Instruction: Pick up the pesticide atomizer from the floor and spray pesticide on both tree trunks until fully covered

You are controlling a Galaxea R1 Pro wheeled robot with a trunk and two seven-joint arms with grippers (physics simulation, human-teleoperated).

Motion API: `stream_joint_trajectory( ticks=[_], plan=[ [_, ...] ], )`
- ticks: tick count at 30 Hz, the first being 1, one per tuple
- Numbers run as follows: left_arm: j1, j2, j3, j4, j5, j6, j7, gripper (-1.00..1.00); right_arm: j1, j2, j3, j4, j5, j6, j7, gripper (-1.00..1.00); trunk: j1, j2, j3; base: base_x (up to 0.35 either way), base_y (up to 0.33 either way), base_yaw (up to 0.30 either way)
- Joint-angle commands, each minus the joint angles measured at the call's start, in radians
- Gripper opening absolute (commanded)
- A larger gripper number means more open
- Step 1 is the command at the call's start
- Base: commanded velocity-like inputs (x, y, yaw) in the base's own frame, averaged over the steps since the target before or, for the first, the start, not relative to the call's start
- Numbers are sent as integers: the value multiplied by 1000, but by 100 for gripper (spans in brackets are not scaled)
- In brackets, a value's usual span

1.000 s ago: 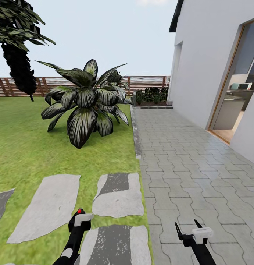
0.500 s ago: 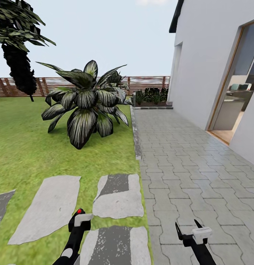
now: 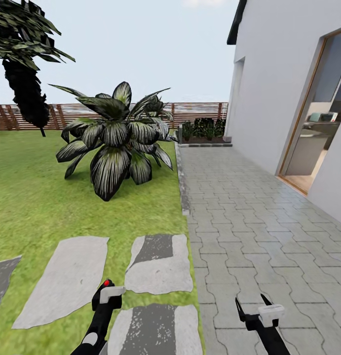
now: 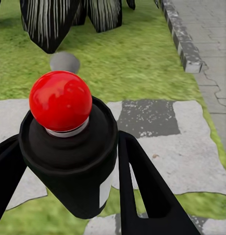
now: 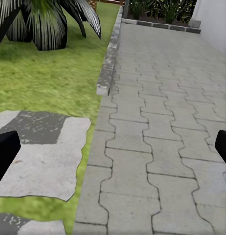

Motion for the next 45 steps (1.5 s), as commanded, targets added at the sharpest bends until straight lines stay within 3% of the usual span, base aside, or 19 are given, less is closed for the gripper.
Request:
stream_joint_trajectory(
  ticks=[1,45],
  plan=[
    [-1,-1,6,1,-11,-3,4,-100,-1,-1,3,1,-5,-3,3,100,-4,7,2,0,0,0],
    [-1,-2,6,-1,-11,-5,4,-100,-1,-1,3,2,-5,-3,3,100,-173,315,140,0,0,0]
  ],
)
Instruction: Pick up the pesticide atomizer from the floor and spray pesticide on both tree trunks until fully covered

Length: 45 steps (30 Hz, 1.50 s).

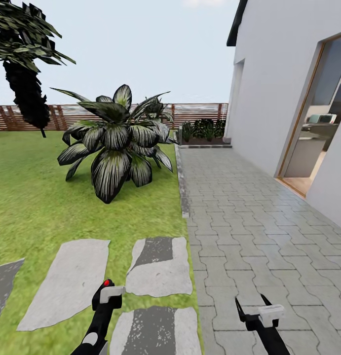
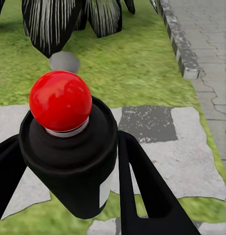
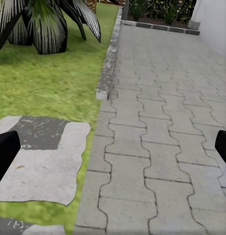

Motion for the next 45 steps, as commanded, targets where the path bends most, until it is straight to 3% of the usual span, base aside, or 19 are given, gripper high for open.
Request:
stream_joint_trajectory(
  ticks=[1,25,45],
  plan=[
    [-1,-1,6,1,-11,-3,4,-100,-1,-1,3,1,-5,-3,3,100,-4,6,2,0,0,0],
    [-1,-1,6,0,-11,-3,4,-100,-1,-1,3,1,-5,-3,3,100,-96,174,77,0,0,0],
    [-1,-1,9,-4,-8,-8,5,-100,-1,-1,3,0,-6,-2,3,100,-96,174,77,0,0,0]
  ],
)
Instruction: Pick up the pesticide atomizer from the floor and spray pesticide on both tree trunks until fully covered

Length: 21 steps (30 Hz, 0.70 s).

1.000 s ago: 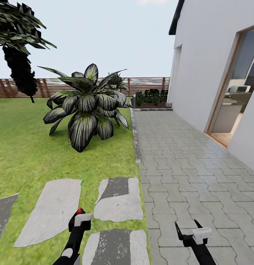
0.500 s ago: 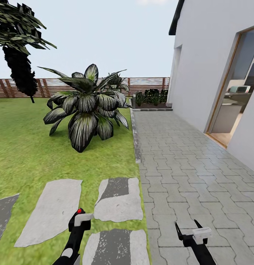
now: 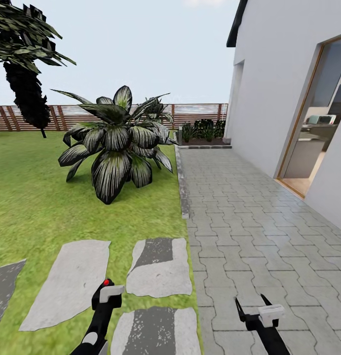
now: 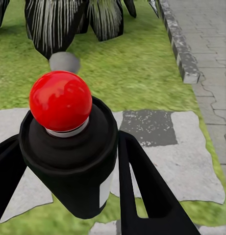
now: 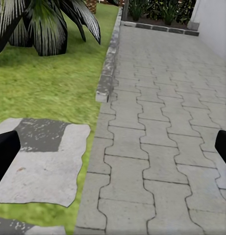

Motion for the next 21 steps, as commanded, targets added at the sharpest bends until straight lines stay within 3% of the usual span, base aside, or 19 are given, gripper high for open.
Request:
stream_joint_trajectory(
  ticks=[1,9,21],
  plan=[
    [-1,-1,6,0,-11,-3,4,-100,-1,0,3,0,-7,-3,3,100,0,-1,-2,0,0,0],
    [-1,-1,6,0,-11,-3,4,-100,-1,14,1,0,-12,-4,-2,100,0,-1,-2,0,0,52],
    [-1,-2,6,0,-11,-3,4,-100,-1,21,1,0,-13,-4,-3,100,0,-1,-2,0,0,282]
  ],
)
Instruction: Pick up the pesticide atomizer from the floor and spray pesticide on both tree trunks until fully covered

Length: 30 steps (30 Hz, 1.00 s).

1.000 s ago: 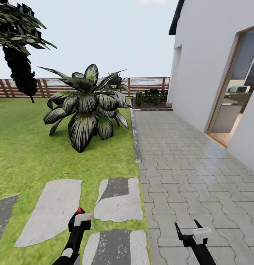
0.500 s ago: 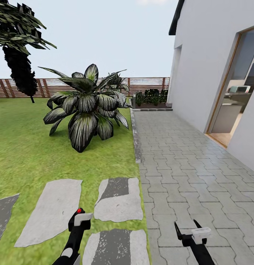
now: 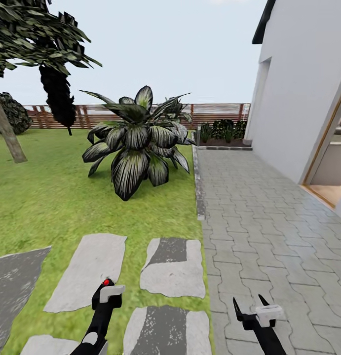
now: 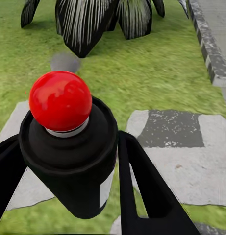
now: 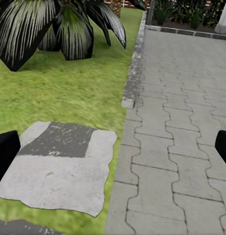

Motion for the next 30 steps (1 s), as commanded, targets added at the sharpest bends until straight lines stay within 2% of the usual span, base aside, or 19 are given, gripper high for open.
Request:
stream_joint_trajectory(
  ticks=[1,10,19,30],
  plan=[
    [-1,-1,6,1,-11,-3,4,-100,0,-1,3,0,-6,-3,4,100,0,-1,-2,0,0,300],
    [-1,-2,6,1,-11,-3,4,-100,0,-1,3,1,-4,-3,4,100,0,-1,-2,0,0,293],
    [-1,-2,6,1,-11,-3,4,-100,0,-1,1,2,-3,-3,4,100,0,-1,-2,0,0,127],
    [-1,-2,6,1,-11,-3,4,-100,0,-1,1,3,-3,-3,4,100,0,-1,-2,0,0,282]
  ],
)
